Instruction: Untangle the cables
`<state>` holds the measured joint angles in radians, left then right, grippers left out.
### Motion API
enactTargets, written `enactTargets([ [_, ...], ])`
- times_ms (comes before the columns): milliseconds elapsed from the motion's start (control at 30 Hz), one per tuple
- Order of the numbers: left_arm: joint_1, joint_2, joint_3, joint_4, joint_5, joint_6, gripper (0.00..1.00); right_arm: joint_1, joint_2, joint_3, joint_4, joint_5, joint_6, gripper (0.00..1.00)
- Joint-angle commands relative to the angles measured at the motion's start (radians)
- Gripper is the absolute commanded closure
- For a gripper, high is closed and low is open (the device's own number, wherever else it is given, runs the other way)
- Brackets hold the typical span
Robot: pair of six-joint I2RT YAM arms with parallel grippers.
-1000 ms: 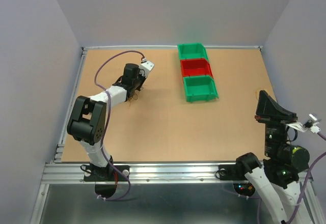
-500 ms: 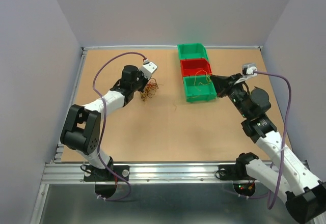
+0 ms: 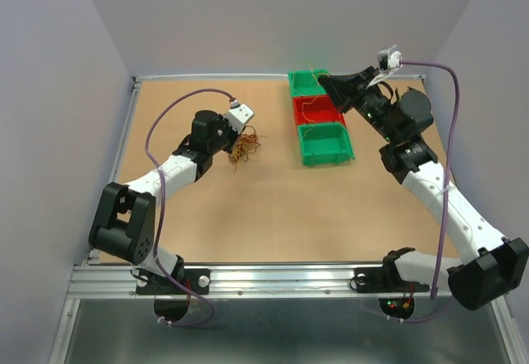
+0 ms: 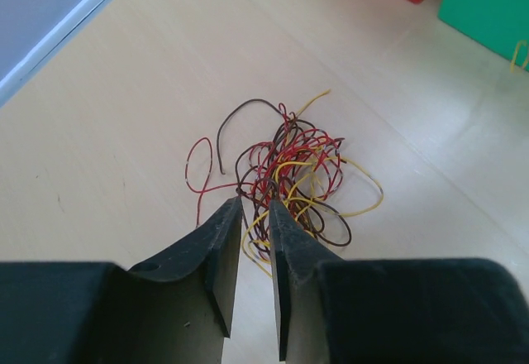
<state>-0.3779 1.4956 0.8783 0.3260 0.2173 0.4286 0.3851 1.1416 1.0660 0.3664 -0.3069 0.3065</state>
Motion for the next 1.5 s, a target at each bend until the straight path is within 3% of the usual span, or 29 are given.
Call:
enactTargets([
  [0,0.002,-0.046,-0.015,0.064,0.042,0.007,0.68,-0.006,0.038,0.204,0.033,-0.038,0.003,0.99],
  [233,0.004,-0.041,-0.015,0.062,0.054,0.010,0.68,-0.006,0.070,0.299,0.022,0.118,0.003,1.00],
  [500,0.002,-0.049,-0.019,0.064,0.059,0.009,0.68,-0.006,0.092,0.373,-0.035,0.173,-0.017,0.99],
  [833,0.004,-0.052,-0.025,0.064,0.067,0.012,0.68,-0.008,0.066,0.273,-0.029,0.302,-0.043,1.00],
  [1000,0.004,-0.051,-0.025,0.064,0.067,0.010,0.68,-0.008,0.021,0.103,0.034,0.388,-0.056,1.00],
  [1233,0.002,-0.054,-0.027,0.062,0.068,0.013,0.68,-0.008,-0.051,-0.053,0.023,0.365,-0.090,1.00],
  [1467,0.002,-0.058,-0.029,0.054,0.073,0.004,0.68,-0.008,-0.045,-0.041,-0.282,0.144,-0.136,0.99],
])
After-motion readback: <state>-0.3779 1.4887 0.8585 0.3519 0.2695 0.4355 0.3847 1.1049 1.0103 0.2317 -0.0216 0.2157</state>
